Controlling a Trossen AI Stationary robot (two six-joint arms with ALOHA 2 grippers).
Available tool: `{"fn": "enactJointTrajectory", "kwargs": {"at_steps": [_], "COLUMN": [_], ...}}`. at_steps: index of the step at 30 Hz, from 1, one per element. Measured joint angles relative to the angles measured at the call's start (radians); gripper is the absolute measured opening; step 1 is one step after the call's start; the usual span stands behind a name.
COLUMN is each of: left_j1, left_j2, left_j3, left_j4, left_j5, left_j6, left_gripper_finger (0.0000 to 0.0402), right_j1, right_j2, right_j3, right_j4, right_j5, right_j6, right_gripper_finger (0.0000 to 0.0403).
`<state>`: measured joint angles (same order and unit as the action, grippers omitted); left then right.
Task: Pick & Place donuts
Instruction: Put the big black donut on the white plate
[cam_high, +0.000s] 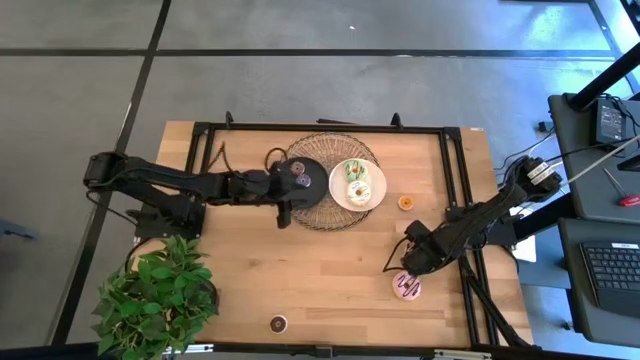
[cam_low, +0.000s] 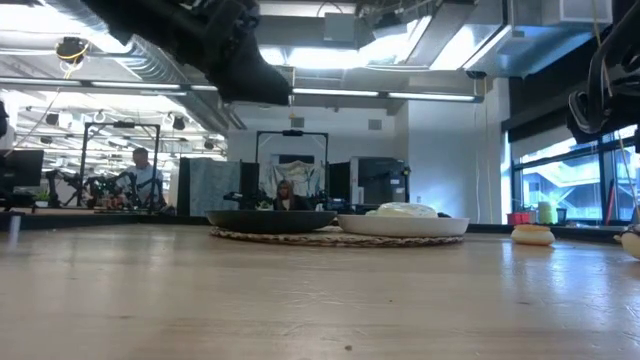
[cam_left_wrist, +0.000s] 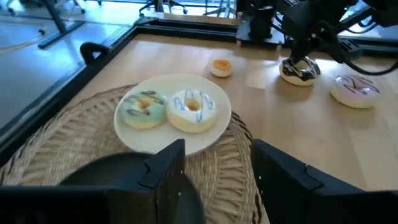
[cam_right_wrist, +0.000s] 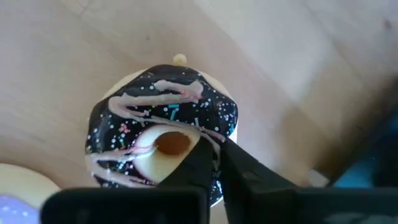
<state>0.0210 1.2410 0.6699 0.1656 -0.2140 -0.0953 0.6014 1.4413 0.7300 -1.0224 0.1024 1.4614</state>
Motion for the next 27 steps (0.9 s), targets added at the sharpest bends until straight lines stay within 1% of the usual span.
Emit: {"fn": "enactJointTrajectory", "kwargs": {"at_steps": [2,4,7,9,11,13,15,17,19,21,24,27], "left_j1": [0.010,0.018,0.023,0.022,0.022,0.022,0.020,0.019,0.019,0.019,0.019,0.019], "left_j2": [-0.046,-0.092,-0.143,-0.168,-0.186,-0.194,-0.197,-0.197,-0.197,-0.197,-0.197,-0.197], "left_j3": [-0.038,-0.083,-0.138,-0.155,-0.155,-0.155,-0.155,-0.155,-0.155,-0.155,-0.155,-0.155], "left_j4": [0.006,0.035,0.071,0.075,0.071,0.071,0.070,0.070,0.068,0.068,0.066,0.062], "left_j5": [0.001,-0.001,-0.002,-0.001,-0.001,-0.001,-0.001,-0.001,-0.001,-0.001,-0.001,-0.001], "left_j6": [-0.033,-0.059,-0.090,-0.092,-0.093,-0.093,-0.093,-0.093,-0.093,-0.093,-0.093,-0.093], "left_gripper_finger": [0.0177,0.0176,0.0175,0.0177,0.0179,0.0180,0.0180,0.0179,0.0178,0.0177,0.0176,0.0177], "right_j1": [-0.003,-0.003,-0.017,-0.039,-0.074,-0.124,-0.188,-0.260,-0.338,-0.417,-0.540,-0.662], "right_j2": [-0.023,-0.054,-0.111,-0.151,-0.188,-0.218,-0.240,-0.258,-0.272,-0.283,-0.287,-0.287], "right_j3": [0.007,0.030,0.082,0.118,0.150,0.175,0.195,0.199,0.193,0.176,0.146,0.114], "right_j4": [-0.036,-0.074,-0.146,-0.185,-0.186,-0.168,-0.135,-0.090,0.004,0.119,0.335,0.499], "right_j5": [0.008,0.045,0.161,0.274,0.383,0.457,0.505,0.531,0.528,0.484,0.341,0.163], "right_j6": [0.000,0.000,-0.002,-0.012,-0.079,-0.169,-0.279,-0.405,-0.560,-0.724,-0.959,-1.121], "right_gripper_finger": [0.0011,0.0011,0.0019,0.0022,0.0020,0.0016,0.0015,0.0015,0.0017,0.0018,0.0019,0.0019]}}
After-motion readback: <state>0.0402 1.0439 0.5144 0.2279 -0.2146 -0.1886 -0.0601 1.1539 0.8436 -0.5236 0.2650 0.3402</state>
